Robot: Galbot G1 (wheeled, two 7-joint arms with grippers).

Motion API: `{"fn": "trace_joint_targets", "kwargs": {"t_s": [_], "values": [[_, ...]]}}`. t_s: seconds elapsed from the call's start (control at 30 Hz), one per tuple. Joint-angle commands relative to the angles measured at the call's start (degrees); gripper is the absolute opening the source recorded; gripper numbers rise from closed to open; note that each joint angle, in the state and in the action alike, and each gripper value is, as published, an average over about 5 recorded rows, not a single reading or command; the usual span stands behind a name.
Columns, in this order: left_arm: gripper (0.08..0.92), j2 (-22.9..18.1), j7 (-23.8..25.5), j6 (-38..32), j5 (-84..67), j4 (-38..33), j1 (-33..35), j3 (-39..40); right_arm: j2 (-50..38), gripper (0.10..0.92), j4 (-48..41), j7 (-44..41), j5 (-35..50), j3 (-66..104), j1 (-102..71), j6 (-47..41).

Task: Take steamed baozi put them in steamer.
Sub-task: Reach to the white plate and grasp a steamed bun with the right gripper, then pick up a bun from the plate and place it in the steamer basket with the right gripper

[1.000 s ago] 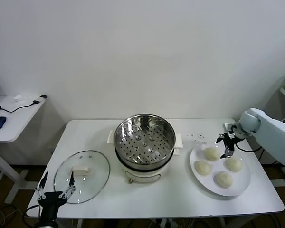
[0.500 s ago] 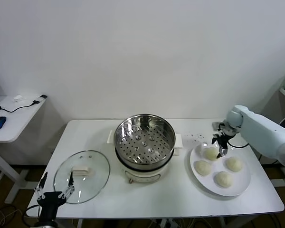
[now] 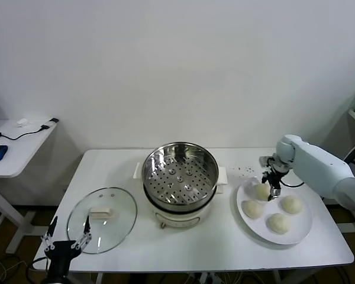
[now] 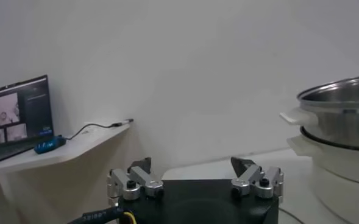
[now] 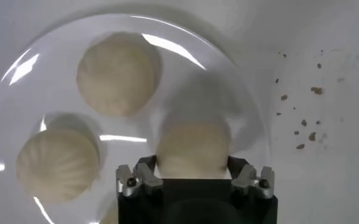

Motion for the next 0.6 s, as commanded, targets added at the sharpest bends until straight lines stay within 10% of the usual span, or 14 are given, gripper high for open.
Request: {"fn": "trace_joint_targets", "kwargs": {"t_s": [0.03,0.6], "values": [[0.823,0.1,0.0,-0.1,0.1,0.1,0.0,0.0,0.5,0.625,-0.6,-0.4,-0.5,0.5,-0.2,0.2],[0.823,0.3,0.0,-0.7,0.3,0.2,1.0,0.2,-3.3,0.585,15.4,-3.3,6.7,-12.4,16.1,7.3]]}}
